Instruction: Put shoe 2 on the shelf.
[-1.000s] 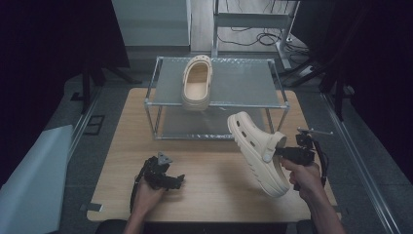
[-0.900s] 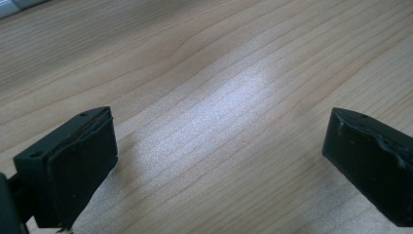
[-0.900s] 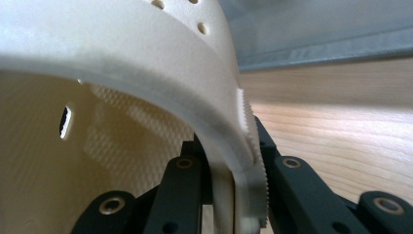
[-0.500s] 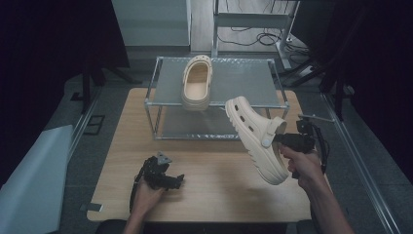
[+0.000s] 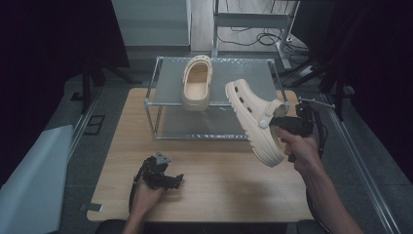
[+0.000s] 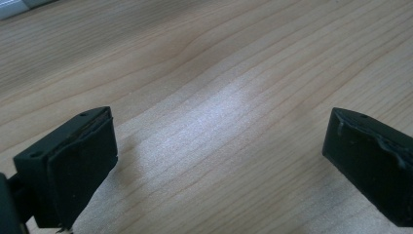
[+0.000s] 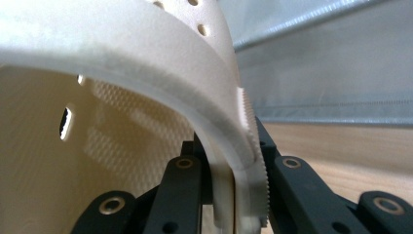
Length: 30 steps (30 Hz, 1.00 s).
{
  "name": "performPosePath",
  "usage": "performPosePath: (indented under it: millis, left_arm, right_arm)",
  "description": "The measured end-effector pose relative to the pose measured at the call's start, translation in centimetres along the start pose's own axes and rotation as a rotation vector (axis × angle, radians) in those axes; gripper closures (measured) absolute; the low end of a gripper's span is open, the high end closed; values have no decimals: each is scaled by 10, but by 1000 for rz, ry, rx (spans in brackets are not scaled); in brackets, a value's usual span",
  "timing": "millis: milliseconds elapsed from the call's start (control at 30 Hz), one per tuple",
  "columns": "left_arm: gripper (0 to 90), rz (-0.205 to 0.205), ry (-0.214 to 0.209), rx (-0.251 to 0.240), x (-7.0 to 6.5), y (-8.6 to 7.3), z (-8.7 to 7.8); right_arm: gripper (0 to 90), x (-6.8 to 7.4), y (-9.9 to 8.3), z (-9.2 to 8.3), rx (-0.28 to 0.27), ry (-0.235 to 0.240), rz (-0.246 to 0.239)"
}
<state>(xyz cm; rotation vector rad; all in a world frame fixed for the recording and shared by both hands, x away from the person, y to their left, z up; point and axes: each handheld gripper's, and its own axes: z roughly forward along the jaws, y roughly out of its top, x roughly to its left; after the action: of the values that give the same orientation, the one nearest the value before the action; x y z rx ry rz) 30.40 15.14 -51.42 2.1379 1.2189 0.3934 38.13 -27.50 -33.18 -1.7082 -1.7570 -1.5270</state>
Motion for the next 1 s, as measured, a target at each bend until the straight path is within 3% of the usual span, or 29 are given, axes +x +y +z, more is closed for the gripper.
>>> performPosePath:
  millis: [267,700,1000]
  left_arm:
    - [0,7,0,4,0,-1,1]
    - [0,41,-7,-14,-4,-1,1]
    - [0,39,-6,-20,-2,-1,-1]
  right_arm:
    - [794,11,19,12,-20,-33,9]
    - [793,13,52,29,-101,-75,87]
    - [793,15,73,44,-136,-150,107]
